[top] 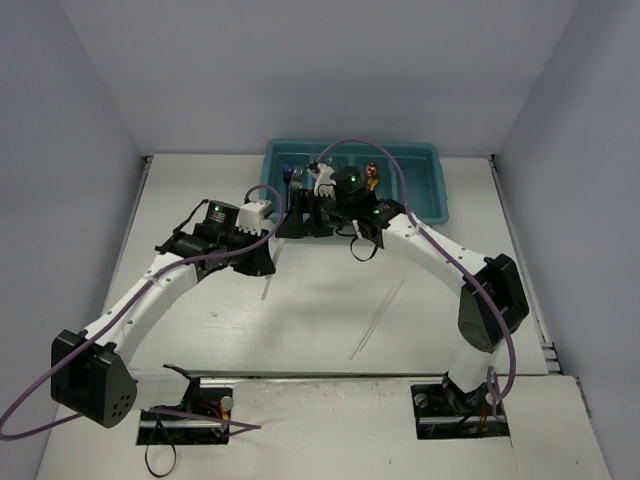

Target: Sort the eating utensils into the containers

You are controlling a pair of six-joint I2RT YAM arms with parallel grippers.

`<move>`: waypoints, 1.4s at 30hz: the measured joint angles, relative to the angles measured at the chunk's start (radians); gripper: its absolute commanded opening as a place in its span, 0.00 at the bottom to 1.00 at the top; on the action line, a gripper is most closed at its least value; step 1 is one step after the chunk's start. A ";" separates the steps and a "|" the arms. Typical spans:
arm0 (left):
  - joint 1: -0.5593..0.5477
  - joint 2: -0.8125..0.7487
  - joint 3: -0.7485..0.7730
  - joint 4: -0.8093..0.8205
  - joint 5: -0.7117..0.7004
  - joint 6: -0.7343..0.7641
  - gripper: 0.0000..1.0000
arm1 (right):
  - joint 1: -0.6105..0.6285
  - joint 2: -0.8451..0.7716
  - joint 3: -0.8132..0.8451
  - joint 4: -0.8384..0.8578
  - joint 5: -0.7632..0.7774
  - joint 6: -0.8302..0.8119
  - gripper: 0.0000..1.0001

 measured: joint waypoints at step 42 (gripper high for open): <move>0.013 -0.047 -0.008 0.036 0.081 -0.050 0.88 | -0.051 0.058 -0.050 0.115 -0.089 0.023 0.00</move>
